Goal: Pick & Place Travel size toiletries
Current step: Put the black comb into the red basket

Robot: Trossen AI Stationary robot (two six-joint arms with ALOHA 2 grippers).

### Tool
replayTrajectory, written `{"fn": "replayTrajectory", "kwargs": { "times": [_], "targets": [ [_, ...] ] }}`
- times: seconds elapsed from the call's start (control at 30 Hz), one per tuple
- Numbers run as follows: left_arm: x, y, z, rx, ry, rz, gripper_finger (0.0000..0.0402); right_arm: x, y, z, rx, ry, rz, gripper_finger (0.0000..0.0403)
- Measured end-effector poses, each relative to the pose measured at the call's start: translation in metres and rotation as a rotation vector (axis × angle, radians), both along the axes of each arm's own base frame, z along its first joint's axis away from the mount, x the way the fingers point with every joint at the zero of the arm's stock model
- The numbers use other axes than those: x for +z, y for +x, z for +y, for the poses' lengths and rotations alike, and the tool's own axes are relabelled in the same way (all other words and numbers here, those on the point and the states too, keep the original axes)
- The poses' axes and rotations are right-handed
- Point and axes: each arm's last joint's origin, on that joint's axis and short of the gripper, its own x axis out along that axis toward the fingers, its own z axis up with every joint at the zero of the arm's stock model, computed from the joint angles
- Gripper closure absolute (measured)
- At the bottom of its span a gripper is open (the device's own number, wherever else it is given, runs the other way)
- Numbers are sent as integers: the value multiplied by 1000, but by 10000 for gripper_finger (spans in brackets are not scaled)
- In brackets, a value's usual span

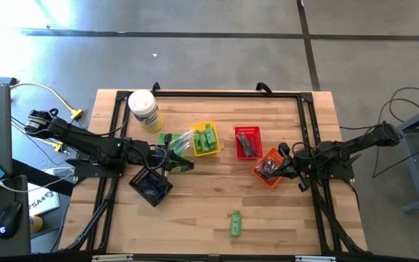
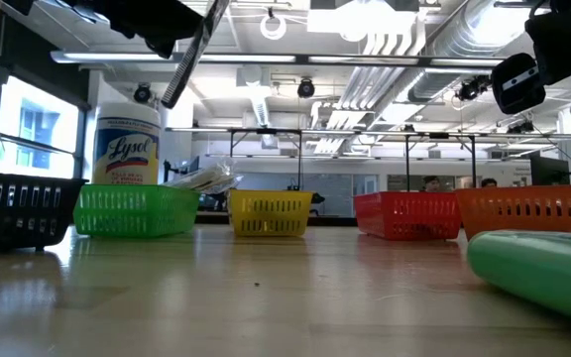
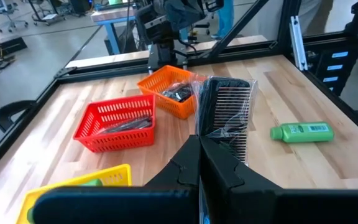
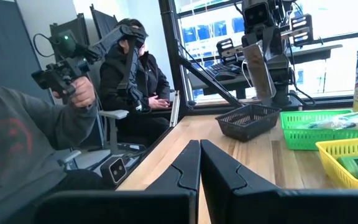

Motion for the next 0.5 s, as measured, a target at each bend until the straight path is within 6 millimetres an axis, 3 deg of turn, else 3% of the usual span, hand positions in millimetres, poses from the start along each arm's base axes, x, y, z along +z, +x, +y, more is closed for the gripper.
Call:
{"fn": "replayTrajectory", "kwargs": {
  "times": [0.5],
  "targets": [
    [0, 0, 0, -4, 17, -5, 401, 0, 0, 0, -1, -3, 2, 399]
  ]
}}
